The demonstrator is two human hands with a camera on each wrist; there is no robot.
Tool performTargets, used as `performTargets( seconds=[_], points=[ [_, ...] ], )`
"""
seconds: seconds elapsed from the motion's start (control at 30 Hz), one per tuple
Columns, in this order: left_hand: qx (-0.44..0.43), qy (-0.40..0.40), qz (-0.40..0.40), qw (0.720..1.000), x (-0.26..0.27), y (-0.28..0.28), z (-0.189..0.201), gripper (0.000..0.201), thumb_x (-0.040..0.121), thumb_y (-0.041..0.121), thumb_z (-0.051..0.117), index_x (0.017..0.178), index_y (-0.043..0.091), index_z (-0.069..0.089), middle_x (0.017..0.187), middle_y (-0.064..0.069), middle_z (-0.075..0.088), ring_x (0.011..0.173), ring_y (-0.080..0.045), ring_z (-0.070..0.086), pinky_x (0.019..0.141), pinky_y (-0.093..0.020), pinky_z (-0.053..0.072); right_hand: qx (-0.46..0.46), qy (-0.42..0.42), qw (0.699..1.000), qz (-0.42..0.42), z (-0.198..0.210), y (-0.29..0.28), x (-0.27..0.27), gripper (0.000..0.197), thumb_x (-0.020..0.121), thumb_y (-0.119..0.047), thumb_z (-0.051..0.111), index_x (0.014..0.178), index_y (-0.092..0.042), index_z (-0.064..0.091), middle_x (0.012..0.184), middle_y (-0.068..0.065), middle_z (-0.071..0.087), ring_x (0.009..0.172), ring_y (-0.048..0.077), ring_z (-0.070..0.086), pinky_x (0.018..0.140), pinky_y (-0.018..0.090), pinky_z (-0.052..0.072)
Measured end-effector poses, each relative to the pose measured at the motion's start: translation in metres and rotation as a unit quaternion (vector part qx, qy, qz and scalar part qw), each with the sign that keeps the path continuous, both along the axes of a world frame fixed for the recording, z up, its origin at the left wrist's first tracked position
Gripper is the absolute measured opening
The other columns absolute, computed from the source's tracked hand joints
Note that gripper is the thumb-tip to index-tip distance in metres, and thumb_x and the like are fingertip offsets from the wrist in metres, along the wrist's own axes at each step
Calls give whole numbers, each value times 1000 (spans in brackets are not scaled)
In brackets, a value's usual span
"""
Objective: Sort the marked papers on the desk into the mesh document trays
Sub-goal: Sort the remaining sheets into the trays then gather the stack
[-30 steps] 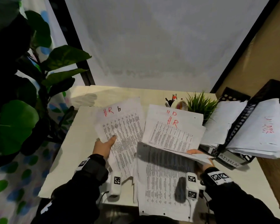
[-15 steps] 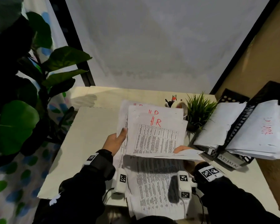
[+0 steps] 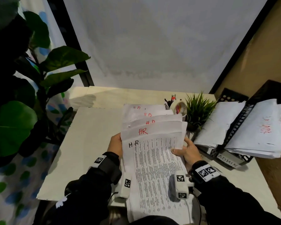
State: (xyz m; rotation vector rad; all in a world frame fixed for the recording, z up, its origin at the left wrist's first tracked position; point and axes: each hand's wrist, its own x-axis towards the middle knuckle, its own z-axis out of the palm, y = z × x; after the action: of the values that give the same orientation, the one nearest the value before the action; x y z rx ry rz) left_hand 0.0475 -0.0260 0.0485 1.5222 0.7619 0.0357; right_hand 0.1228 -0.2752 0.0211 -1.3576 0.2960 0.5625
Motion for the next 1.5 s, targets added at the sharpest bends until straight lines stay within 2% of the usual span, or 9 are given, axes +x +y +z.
performTargets(
  seconds=[0.23, 0.37, 0.47, 0.6, 0.77, 0.93, 1.2, 1.37, 1.5],
  points=[
    [35, 20, 46, 998, 0, 4, -7, 33, 86, 4, 55, 56, 10, 43, 59, -6, 49, 57, -16, 40, 57, -24, 35, -30, 7, 999, -7, -2, 2, -2, 39, 73, 22, 58, 105, 2, 67, 76, 14, 75, 71, 33, 71, 76, 44, 57],
    [38, 18, 59, 997, 0, 6, -5, 28, 84, 6, 61, 59, 11, 49, 62, -4, 51, 64, -18, 45, 55, -23, 37, -28, 18, 999, -36, -5, 4, -3, 31, 72, 22, 57, 96, 5, 69, 70, 14, 74, 62, 31, 70, 62, 36, 58],
    [-4, -8, 80, 997, -2, 7, -3, 7, 85, 14, 64, 79, 11, 64, 81, -6, 65, 82, -21, 58, 78, -29, 50, -6, 32, 999, -34, -5, 1, -2, 27, 73, 21, 57, 91, 3, 68, 69, 14, 74, 60, 28, 70, 54, 33, 57],
    [-34, -32, 110, 993, -1, 10, -1, 41, 79, 28, 70, 110, 2, 63, 109, -11, 69, 100, -26, 66, 98, -43, 49, -2, 52, 999, -15, -7, -3, -1, 23, 74, 18, 58, 89, 3, 68, 71, 16, 73, 63, 31, 69, 67, 41, 59],
    [-36, -52, 122, 991, 9, 9, 12, 6, 84, 19, 65, 87, 13, 67, 102, -11, 69, 90, -25, 64, 86, -37, 52, -17, 48, 999, 14, -7, -3, -4, 23, 74, 18, 59, 87, 2, 69, 71, 17, 74, 61, 28, 70, 57, 34, 59],
    [-28, -89, 140, 986, 21, 16, 26, 18, 88, 9, 58, 71, 15, 61, 74, 2, 61, 72, -16, 54, 58, -19, 47, -24, 50, 998, 42, -6, -4, -4, 20, 75, 17, 59, 85, 3, 69, 69, 16, 73, 59, 28, 70, 53, 33, 57],
    [-44, -133, 185, 973, 26, 10, 40, 31, 86, 19, 63, 114, 6, 64, 107, -6, 66, 93, -23, 63, 84, -31, 49, -41, 57, 996, 56, -10, 3, -11, 16, 76, 15, 61, 84, 4, 70, 73, 18, 74, 60, 28, 71, 54, 31, 57],
    [22, -92, 157, 983, 25, 14, 22, 13, 90, 27, 56, 88, 17, 64, 97, -8, 66, 96, -27, 64, 91, -37, 51, -29, 67, 997, 26, -13, 0, -10, 16, 80, 13, 58, 88, 4, 68, 66, 14, 73, 55, 25, 70, 53, 32, 58],
    [7, -6, 103, 995, 16, 9, 25, 50, 91, 57, 34, 78, 14, 56, 77, -2, 56, 74, -18, 56, 72, -27, 43, -5, 79, 997, -6, -10, -1, -3, 13, 84, 8, 55, 85, 1, 66, 65, 14, 73, 54, 25, 70, 53, 33, 58]
  ],
)
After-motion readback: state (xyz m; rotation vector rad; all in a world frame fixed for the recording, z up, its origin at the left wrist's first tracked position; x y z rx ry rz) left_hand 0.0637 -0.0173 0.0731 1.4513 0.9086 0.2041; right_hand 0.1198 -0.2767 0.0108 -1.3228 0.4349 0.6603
